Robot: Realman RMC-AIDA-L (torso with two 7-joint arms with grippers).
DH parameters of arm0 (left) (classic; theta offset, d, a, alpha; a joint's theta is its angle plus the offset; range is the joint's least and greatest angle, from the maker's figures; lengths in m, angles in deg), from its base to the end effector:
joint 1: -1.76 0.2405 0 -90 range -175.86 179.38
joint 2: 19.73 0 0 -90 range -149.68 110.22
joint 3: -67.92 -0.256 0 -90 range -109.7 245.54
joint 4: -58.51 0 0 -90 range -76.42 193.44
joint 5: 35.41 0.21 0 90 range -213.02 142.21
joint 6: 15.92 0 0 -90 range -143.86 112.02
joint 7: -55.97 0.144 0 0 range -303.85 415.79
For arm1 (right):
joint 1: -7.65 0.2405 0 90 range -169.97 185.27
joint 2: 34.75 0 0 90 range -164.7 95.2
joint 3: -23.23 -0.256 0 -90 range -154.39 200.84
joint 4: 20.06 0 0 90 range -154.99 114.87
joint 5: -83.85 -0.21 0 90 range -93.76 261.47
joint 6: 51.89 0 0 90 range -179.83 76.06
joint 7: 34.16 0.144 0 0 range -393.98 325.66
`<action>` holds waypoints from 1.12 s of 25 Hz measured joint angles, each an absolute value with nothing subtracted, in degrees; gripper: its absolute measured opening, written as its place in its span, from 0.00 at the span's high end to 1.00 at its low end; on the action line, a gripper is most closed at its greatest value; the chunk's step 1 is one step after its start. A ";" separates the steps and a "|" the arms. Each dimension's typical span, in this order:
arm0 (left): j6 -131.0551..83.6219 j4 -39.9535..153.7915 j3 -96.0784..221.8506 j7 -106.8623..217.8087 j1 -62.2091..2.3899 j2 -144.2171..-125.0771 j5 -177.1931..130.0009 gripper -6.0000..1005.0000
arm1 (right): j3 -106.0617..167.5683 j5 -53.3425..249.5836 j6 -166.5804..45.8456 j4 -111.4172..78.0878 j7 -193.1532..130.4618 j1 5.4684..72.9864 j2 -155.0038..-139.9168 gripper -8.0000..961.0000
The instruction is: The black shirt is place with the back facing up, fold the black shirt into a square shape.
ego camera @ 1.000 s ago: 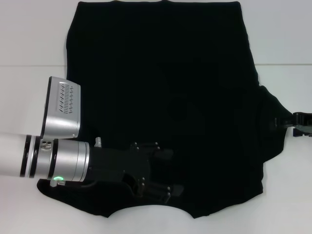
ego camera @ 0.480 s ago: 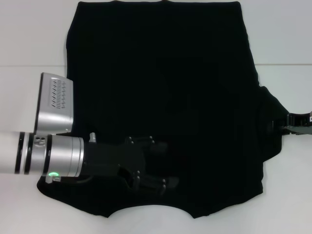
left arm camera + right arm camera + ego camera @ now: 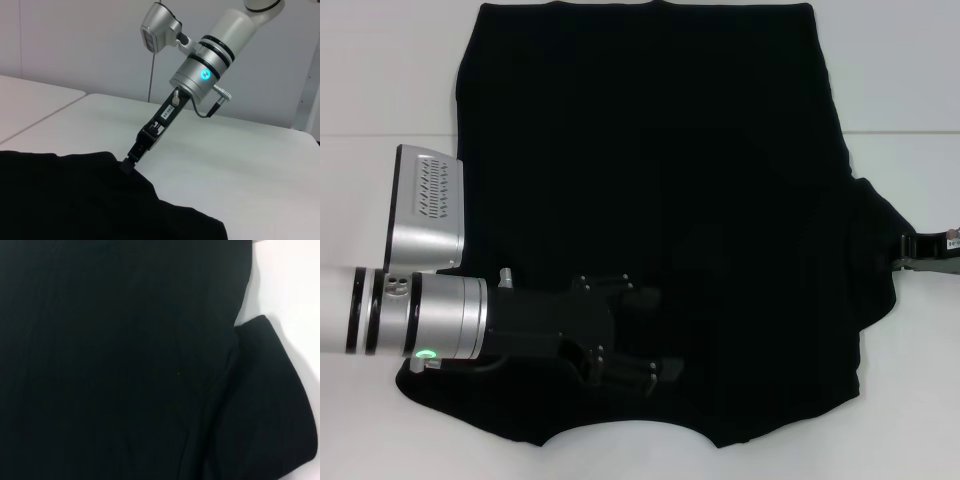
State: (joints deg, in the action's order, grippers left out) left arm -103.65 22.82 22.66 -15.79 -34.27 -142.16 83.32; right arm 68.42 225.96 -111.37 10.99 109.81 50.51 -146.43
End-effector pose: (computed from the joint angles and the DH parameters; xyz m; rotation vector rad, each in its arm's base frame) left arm -0.2229 0.3332 -0.0466 -2.9360 -0.3275 -0.6094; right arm 0.3047 0.4162 0.0282 -2.0009 1.6422 0.1057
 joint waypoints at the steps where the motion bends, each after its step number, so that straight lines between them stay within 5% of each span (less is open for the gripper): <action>1: -103.66 22.82 22.64 -15.79 -34.28 -142.16 83.33 0.07 | 68.38 225.94 -111.28 11.11 109.50 50.40 -146.49 0.80; 10: -103.93 22.87 22.63 -16.45 -34.24 -142.29 83.24 0.07 | 65.75 225.50 -111.26 11.99 107.36 48.66 -146.02 0.98; 28: -103.98 22.99 22.93 -16.92 -32.90 -142.70 82.80 0.07 | 58.08 225.44 -112.81 14.13 103.47 45.51 -145.21 0.95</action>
State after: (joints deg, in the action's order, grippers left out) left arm -103.98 22.99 22.93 -16.92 -32.90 -142.70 82.80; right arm 58.08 225.44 -112.81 14.13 103.47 45.51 -145.21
